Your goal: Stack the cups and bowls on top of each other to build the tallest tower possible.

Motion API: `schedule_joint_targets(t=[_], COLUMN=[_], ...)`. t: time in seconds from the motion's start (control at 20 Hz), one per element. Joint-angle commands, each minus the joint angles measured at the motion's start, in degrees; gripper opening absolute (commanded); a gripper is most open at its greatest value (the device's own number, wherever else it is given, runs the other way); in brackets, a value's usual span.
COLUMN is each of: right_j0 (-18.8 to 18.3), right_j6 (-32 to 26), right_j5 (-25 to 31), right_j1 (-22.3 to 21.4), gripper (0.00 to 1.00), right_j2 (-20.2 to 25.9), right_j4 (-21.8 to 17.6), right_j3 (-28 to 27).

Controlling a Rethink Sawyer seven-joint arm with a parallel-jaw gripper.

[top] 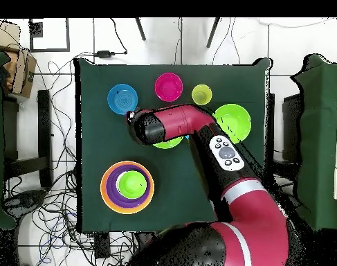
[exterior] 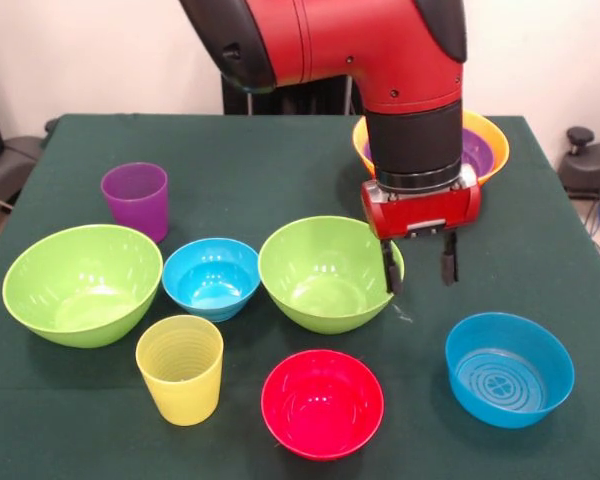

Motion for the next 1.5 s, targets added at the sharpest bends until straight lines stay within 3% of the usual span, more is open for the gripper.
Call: schedule_joint_targets(t=[0.05, 0.25, 0.6, 0.75, 0.8, 1.2, 1.35, 1.5], right_j0=[1.7, 1.79, 2.33, 2.62, 2.53, 4.78, 5.73, 6.14], right_j6=[5.13, 4.25, 3.7, 3.37, 2.54, 3.01, 3.12, 1.1], right_j5=[-5.04, -6.74, -14.56, -16.65, -17.25, -15.71, -11.89, -3.18], right_j1=[-0.43, 1.12, 10.36, 11.5, 11.79, 10.48, 5.71, -2.11], gripper=[1.0, 1.0, 1.0, 1.0, 0.0, 0.0, 0.0, 0.0], right_j2=[-5.87, -6.69, -9.18, -9.87, -9.85, -10.92, -10.0, -7.23], right_j4=[-3.84, -3.92, -5.52, -5.02, -4.34, -1.76, 0.65, 5.08], right_j3=[7.46, 6.78, 1.72, 1.4, 1.52, 1.22, 2.7, 2.96])
